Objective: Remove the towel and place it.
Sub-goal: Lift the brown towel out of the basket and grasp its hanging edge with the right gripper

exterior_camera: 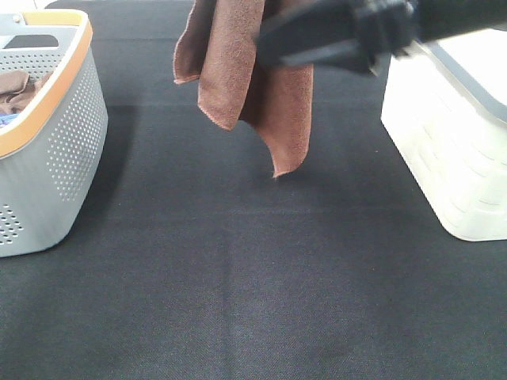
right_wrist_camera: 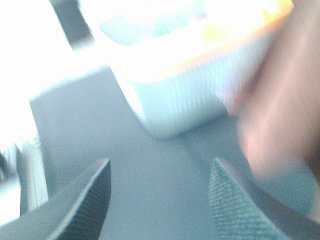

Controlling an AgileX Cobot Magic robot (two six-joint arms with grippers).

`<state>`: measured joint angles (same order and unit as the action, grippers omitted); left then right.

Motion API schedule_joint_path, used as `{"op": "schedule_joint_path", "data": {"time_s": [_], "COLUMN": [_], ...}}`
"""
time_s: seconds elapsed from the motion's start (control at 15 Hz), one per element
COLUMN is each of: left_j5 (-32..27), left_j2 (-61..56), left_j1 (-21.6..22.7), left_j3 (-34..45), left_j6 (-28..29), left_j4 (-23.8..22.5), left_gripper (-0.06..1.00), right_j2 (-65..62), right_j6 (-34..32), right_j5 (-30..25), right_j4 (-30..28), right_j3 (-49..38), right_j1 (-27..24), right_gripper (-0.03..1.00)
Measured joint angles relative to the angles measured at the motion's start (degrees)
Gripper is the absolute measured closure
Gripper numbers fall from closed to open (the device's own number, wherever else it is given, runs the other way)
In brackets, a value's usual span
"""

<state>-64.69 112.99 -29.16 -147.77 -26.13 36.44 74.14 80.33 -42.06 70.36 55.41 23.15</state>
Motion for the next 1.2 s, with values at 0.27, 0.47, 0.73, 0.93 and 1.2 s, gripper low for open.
{"op": "schedule_joint_path", "data": {"time_s": [0.27,0.47,0.73,0.93,1.2], "left_j5": [0.0,0.1,0.1,0.1,0.1], "left_j2": [0.0,0.0,0.0,0.0,0.0], "left_j1": [0.0,0.0,0.0,0.0,0.0], "left_j3": [0.0,0.0,0.0,0.0,0.0], "left_j6": [0.3,2.1,2.8,2.8,2.8], "left_j4": [0.0,0.1,2.1,2.2,2.2], "left_gripper": [0.94,0.94,0.94,0.94,0.94], "right_j2": [4.5,6.4,8.1,8.1,8.1], "right_j6": [10.5,11.5,11.4,11.1,4.9], "right_j5": [-0.9,0.6,13.0,16.3,21.8], "right_j4": [10.4,11.7,11.8,11.3,4.5], "right_j3": [0.0,0.0,0.0,0.0,0.0], "right_j1": [0.0,0.0,0.0,0.0,0.0], "right_gripper": [0.41,0.41,0.41,0.41,0.41]}}
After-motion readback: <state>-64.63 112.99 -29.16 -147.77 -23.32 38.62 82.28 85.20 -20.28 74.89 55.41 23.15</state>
